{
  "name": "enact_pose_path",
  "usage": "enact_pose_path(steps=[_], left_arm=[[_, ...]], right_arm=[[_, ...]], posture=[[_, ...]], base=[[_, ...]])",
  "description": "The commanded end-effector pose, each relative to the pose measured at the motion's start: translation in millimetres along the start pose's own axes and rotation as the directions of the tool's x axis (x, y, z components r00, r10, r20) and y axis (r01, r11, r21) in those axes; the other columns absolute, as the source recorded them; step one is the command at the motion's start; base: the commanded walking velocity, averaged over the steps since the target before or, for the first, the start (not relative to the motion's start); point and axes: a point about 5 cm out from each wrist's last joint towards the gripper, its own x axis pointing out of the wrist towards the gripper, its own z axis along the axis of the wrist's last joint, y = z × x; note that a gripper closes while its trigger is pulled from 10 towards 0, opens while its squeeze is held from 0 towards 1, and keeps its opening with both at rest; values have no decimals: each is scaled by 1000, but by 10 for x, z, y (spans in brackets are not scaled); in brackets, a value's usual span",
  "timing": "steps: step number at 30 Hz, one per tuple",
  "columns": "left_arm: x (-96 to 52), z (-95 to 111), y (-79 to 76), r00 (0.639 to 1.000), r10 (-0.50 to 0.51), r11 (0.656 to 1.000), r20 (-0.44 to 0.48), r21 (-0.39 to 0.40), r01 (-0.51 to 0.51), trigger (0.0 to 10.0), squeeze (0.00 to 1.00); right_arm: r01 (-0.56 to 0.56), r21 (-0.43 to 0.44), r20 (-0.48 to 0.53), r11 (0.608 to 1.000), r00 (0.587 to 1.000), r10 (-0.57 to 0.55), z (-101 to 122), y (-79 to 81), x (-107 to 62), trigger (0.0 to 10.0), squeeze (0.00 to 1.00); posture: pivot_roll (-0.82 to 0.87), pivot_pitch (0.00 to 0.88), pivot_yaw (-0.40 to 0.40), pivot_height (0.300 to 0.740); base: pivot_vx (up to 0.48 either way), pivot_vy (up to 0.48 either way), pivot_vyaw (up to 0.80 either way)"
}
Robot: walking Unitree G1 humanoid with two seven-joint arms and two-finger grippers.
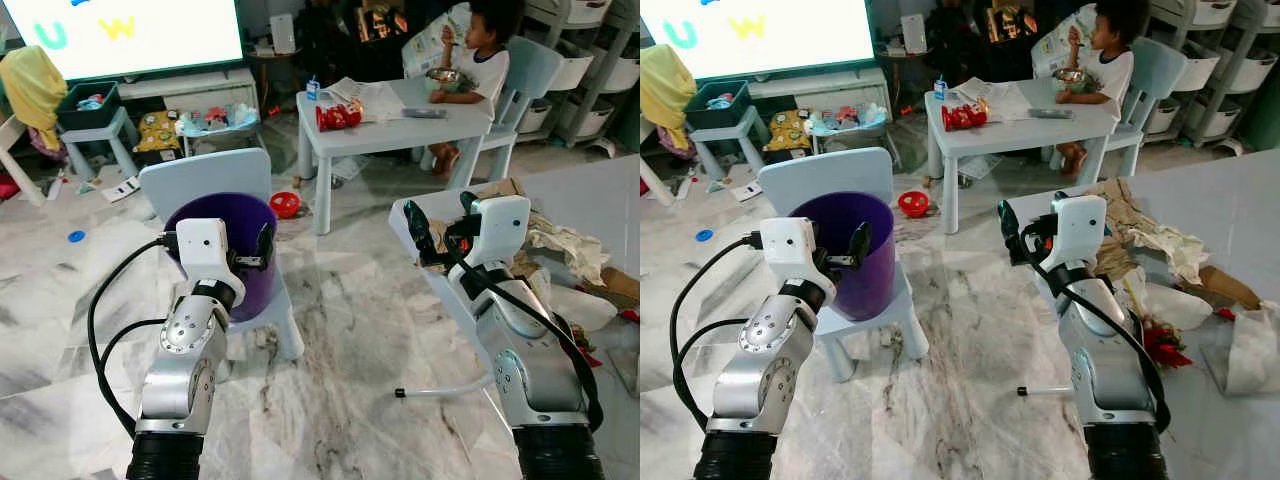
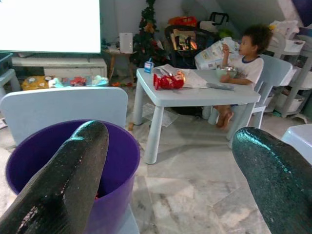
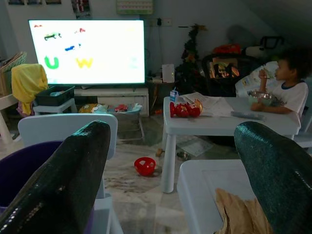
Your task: Picking trash to rubbish bin
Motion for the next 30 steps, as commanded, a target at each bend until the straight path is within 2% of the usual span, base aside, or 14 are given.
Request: enact_pose_path(steps=[1,8,9,11,12,13,14,15,17,18,30], left_arm=[[7,-33,-1,1000,-3,1000,-25,8,3,10000,0],[9,-51,-3,999,-4,1000,-35,3,4,10000,0],[13,-40,-2,1000,-2,1000,-30,-1,2,10000,0],[16,-32,3,1000,1,1000,-26,-4,-1,10000,0],[23,-21,12,1000,7,1000,-23,-15,-7,10000,0],[23,-21,12,1000,7,1000,-23,-15,-7,10000,0],[29,-8,21,1000,10,1000,-16,-18,-10,10000,0],[36,-1,31,1000,13,1000,-15,-20,-13,10000,0],[41,1,38,1000,15,1000,-16,-21,-15,10000,0],[43,3,40,1000,16,1000,-16,-21,-16,10000,0],[40,-5,42,1000,20,1000,-21,-24,-20,10000,0]], right_arm=[[26,-52,-16,998,999,-27,-19,-64,-3,10000,1000],[54,-82,-12,995,998,-55,4,-158,13,10000,1000],[55,-81,-7,995,998,-56,15,-168,16,10000,945],[56,-80,-5,995,998,-56,21,-171,19,10000,945],[55,-84,-4,995,998,-56,21,-169,21,10000,655],[55,-84,-4,995,998,-56,21,-169,21,10000,655],[58,-77,-3,995,998,-58,20,-170,23,10000,478],[59,-71,-5,996,998,-59,18,-169,25,10000,200],[58,-66,-6,996,998,-58,15,-166,27,10000,165],[57,-65,-5,996,998,-57,15,-164,27,10000,0],[51,-69,-6,996,999,-51,5,-157,21,10000,0]], posture=[[-51,33,15,740],[-53,35,15,740],[-53,36,15,740],[-53,36,15,740],[-54,36,15,740],[-54,36,15,740],[-54,36,15,740],[-54,35,16,740],[-53,35,16,740],[-53,35,16,740],[-51,30,17,740]], base=[[0,0,0],[0,0,0],[0,0,0],[0,0,0],[0,0,0],[0,0,0],[0,0,0],[0,0,0],[0,0,0],[0,0,0],[0,327,0]])
